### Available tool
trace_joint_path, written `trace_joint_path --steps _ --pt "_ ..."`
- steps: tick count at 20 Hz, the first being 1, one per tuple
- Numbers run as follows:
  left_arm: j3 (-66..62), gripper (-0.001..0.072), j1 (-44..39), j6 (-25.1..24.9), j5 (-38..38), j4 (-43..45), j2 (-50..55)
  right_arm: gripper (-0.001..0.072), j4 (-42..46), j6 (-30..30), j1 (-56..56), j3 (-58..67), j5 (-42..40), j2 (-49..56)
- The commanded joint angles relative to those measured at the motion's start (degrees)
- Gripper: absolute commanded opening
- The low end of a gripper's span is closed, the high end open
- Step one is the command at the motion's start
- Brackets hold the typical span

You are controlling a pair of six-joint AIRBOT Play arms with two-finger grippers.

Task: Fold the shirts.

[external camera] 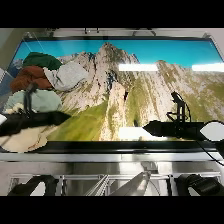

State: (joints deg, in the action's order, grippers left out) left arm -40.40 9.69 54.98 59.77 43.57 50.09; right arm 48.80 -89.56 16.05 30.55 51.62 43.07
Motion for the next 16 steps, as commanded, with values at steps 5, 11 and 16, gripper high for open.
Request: trace_joint_path --steps 5,11,16 --pt "-39.0 0.0717 11.2 3.2 -2.5 5.4 32.1 0.0153 0.0 -0.1 0.0 0.0 -1.9 0.2" --pt "-60.6 0.0716 11.1 7.5 7.8 5.3 59.4 0.0318 0.0 0.0 0.0 0.0 -1.9 0.3" --pt "-71.6 0.0715 7.5 10.5 7.9 6.8 70.2 0.0318 0.0 0.0 0.0 0.0 -1.9 0.5"
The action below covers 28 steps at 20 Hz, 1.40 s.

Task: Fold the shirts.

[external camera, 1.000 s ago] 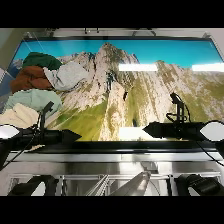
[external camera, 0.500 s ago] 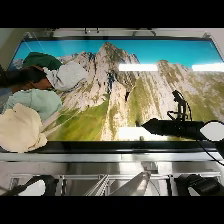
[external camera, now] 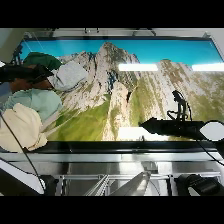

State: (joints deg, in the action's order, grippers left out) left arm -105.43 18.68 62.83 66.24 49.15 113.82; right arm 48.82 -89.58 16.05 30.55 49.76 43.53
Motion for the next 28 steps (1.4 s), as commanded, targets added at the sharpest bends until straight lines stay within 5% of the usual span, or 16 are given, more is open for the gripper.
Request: trace_joint_path --steps 1,13,19,25,26,27,28 --pt "-8.6 0.0715 -1.8 3.6 2.5 2.6 7.9 0.0318 0.0 0.0 0.0 0.0 0.0 0.1" --pt "-11.3 0.0715 2.3 5.8 5.0 7.7 3.7 0.0317 0.0 0.0 0.0 0.0 0.0 0.1" --pt "-6.9 0.0715 -2.6 5.8 -2.9 7.7 6.6 0.0318 0.0 0.0 0.0 0.0 0.0 0.1" --pt "-12.6 0.0712 -6.1 5.8 -1.2 7.7 9.4 0.0318 0.3 0.0 0.0 0.0 0.0 0.1" --pt "-12.9 0.0667 -6.4 5.8 -0.2 7.6 9.2 0.0317 0.5 0.0 0.0 0.0 -0.1 0.1" --pt "-12.9 0.0467 -6.6 5.7 1.2 7.7 8.8 0.0318 0.7 0.0 0.0 0.0 -0.3 0.1" --pt "-12.9 0.0132 -6.6 5.6 3.1 7.7 8.6 0.0317 0.7 0.0 0.0 0.0 -0.5 0.1"
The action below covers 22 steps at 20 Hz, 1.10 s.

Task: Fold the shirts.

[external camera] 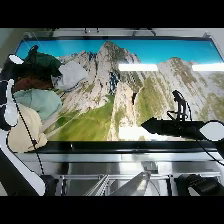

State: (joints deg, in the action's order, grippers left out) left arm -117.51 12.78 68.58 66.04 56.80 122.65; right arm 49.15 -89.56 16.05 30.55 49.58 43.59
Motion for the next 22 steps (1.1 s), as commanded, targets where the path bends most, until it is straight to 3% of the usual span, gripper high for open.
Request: trace_joint_path --steps 1,3,5,7,9,17,21,22 --pt "-0.8 0.0026 -0.7 -0.4 5.1 -0.6 -0.3 0.0317 0.3 0.0 0.0 0.0 -0.3 0.0" --pt "-0.1 0.0026 -0.3 -0.4 9.1 -9.4 -0.9 0.0305 0.3 0.0 0.0 0.0 -0.3 0.0" --pt "1.4 0.0024 -0.1 -2.0 11.3 -24.7 -3.1 0.0073 0.3 0.9 0.0 0.0 -0.3 0.0" --pt "1.6 0.0017 -1.5 -5.6 17.2 -39.7 -6.6 0.0072 1.3 1.3 -0.4 0.0 -0.3 0.0" --pt "1.6 0.0017 -4.8 -5.5 23.2 -46.6 -10.8 0.0072 1.8 1.3 -2.4 0.0 -0.3 0.0" --pt "1.6 0.0017 -25.1 -3.4 24.8 -46.8 -25.1 0.0071 9.6 1.3 -20.2 0.0 9.9 -4.1" --pt "1.6 0.0018 -32.0 1.6 23.5 -40.7 -24.8 0.0073 10.5 4.4 -29.1 0.0 13.0 -7.6" --pt "1.6 0.0019 -33.0 2.0 23.5 -38.1 -24.3 0.0118 10.5 4.6 -30.6 0.0 13.4 -8.1"
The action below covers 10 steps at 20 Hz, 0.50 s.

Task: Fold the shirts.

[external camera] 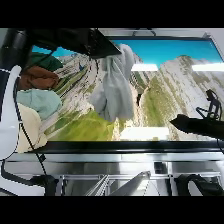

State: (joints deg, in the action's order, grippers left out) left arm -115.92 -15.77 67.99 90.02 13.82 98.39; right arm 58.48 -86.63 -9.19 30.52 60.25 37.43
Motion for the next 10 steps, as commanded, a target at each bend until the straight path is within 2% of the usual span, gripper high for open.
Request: trace_joint_path --steps 1,2,3,4,6,8,10 --pt "0.0 0.0063 -5.4 2.6 -0.2 8.7 0.7 0.0235 1.0 2.8 -6.2 0.0 3.0 -1.9" --pt "0.0 0.0327 -5.9 2.8 0.1 13.4 1.3 0.0382 1.1 2.9 -6.6 0.0 3.3 -1.7" --pt "0.0 0.0549 -6.1 4.0 0.3 17.9 1.8 0.044 1.1 2.9 -6.5 0.0 3.3 -1.7" --pt "0.0 0.072 -6.0 6.1 0.5 22.1 2.3 0.0439 0.6 2.9 -6.4 0.0 3.5 -1.6" --pt "0.0 0.072 -4.2 7.4 1.6 28.7 2.6 0.0439 -1.3 5.3 -6.4 0.0 4.1 -1.0" --pt "1.3 0.072 -1.9 7.5 6.5 37.4 2.4 0.044 -5.1 9.6 -6.4 0.0 5.0 0.3" --pt "7.0 0.072 0.4 7.5 7.2 40.6 2.0 0.044 -10.4 15.0 -6.3 0.0 4.5 3.3"
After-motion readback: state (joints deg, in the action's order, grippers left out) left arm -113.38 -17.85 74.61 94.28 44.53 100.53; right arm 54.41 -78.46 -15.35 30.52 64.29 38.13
